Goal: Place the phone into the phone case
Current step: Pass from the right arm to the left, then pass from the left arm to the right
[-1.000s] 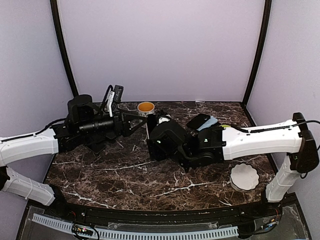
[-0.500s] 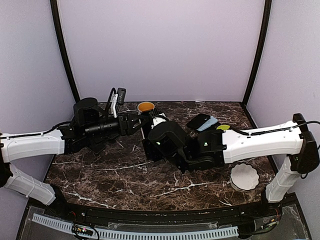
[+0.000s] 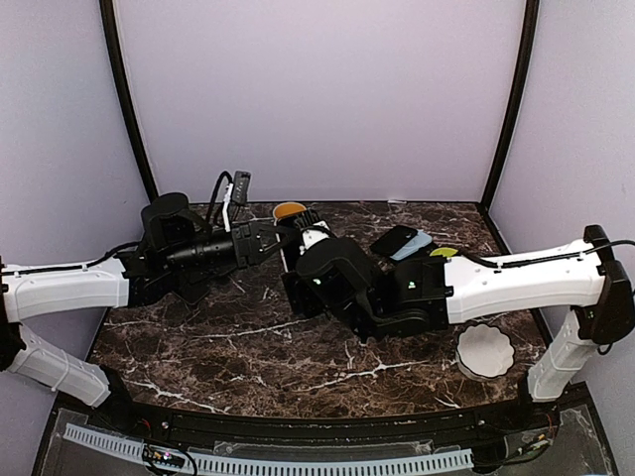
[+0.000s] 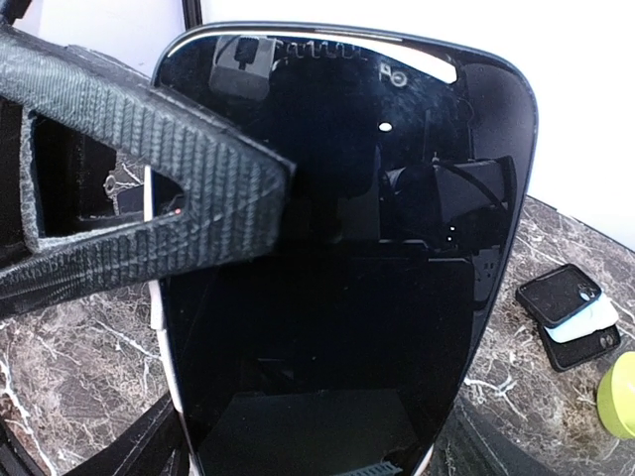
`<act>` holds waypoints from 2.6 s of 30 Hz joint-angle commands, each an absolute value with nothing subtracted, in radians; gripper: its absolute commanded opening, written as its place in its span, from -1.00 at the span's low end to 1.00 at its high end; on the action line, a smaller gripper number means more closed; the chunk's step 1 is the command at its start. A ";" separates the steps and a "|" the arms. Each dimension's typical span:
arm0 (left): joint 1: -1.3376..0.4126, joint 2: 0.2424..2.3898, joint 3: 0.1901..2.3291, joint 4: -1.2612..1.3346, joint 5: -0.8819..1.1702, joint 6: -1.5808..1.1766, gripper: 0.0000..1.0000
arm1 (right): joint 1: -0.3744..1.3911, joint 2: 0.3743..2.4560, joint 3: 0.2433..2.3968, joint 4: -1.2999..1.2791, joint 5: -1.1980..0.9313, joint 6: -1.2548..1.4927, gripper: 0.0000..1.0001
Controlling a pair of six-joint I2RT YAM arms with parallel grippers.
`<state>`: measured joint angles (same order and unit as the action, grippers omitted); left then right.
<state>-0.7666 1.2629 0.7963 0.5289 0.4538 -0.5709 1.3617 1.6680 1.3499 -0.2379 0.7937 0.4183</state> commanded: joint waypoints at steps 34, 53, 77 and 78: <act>-0.834 1.087 0.841 0.485 0.878 -0.070 -1.00 | 1.197 1.278 1.207 -0.032 -0.244 0.099 -0.28; -0.839 1.060 0.842 0.439 0.855 -0.094 -0.42 | 1.175 1.259 1.227 -0.027 -0.322 0.070 -1.00; -0.841 1.041 0.816 0.618 0.771 -0.219 -1.00 | 1.163 1.278 1.073 0.048 -0.260 0.189 -0.99; -0.840 1.039 0.816 0.614 0.769 -0.219 -1.00 | 1.161 1.276 1.065 0.053 -0.262 0.192 -1.00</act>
